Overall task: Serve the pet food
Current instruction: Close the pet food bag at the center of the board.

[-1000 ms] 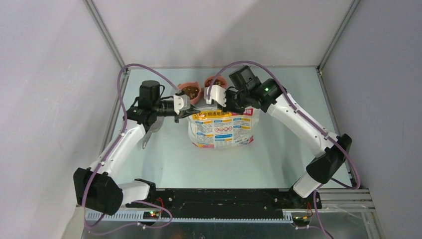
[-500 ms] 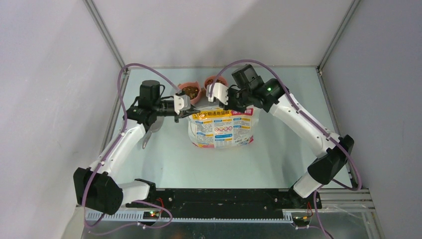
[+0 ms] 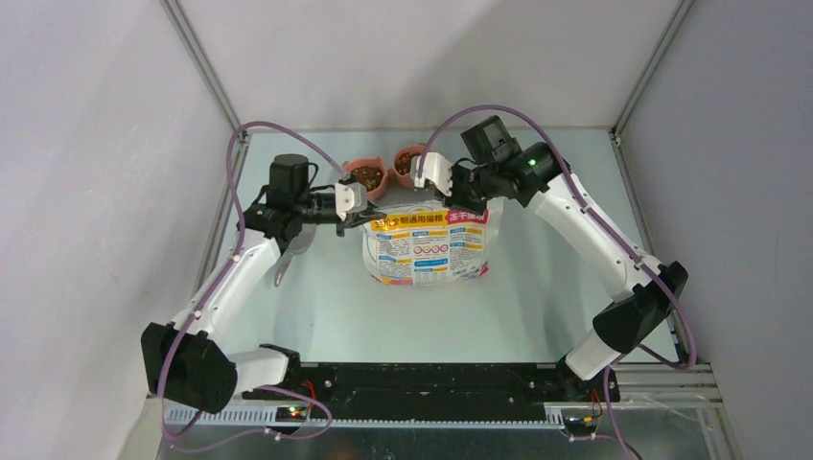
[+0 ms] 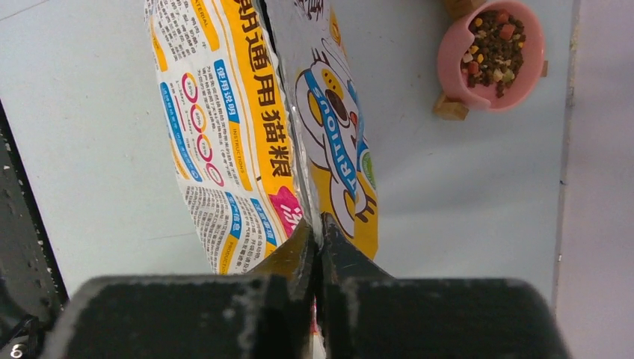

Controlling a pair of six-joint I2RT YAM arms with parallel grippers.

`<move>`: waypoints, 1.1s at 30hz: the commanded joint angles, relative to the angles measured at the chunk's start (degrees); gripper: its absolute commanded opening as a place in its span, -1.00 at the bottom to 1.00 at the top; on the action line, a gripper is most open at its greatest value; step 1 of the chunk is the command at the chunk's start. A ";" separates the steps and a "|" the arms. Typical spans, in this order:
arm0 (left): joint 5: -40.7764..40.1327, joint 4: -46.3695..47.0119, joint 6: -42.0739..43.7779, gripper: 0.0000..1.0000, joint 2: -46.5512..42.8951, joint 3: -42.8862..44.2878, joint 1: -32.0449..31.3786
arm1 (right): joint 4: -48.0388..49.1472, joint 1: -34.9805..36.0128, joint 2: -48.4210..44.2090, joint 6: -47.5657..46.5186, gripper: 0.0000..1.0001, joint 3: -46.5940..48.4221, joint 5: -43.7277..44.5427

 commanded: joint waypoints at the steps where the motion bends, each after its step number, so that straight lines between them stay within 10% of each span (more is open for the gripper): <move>1: -0.63 -0.91 2.05 -1.00 -0.73 2.42 0.44 | -1.88 -1.76 -1.68 1.98 -0.73 2.63 3.82; 5: -0.86 -0.98 2.08 -1.00 -0.82 2.41 0.44 | -1.50 -2.85 -3.22 1.68 -0.48 1.04 4.91; 10: -0.82 -0.98 2.03 -1.00 -0.75 2.44 0.42 | -1.19 -4.86 -5.76 0.66 -0.97 -1.34 3.31; 15: -0.98 -0.98 1.95 -1.00 -0.86 2.55 0.44 | -1.94 -6.13 -5.71 2.26 -1.00 -0.44 4.45; 21: -2.27 0.12 0.58 -0.99 -1.69 2.35 0.44 | 0.64 -7.63 -7.79 3.98 -0.22 -2.41 6.56; 23: -2.73 0.56 -0.03 -0.97 -2.09 2.13 0.44 | 0.91 -8.00 -8.61 3.71 -0.28 -3.41 6.56; 27: -3.85 1.78 -1.58 -1.00 -3.51 1.42 0.39 | 1.15 -8.61 -9.41 3.54 -1.00 -4.71 7.21; 33: -7.15 3.17 -3.16 -1.00 -5.24 1.33 0.43 | 3.42 -9.11 -10.79 5.75 -1.00 -4.90 9.10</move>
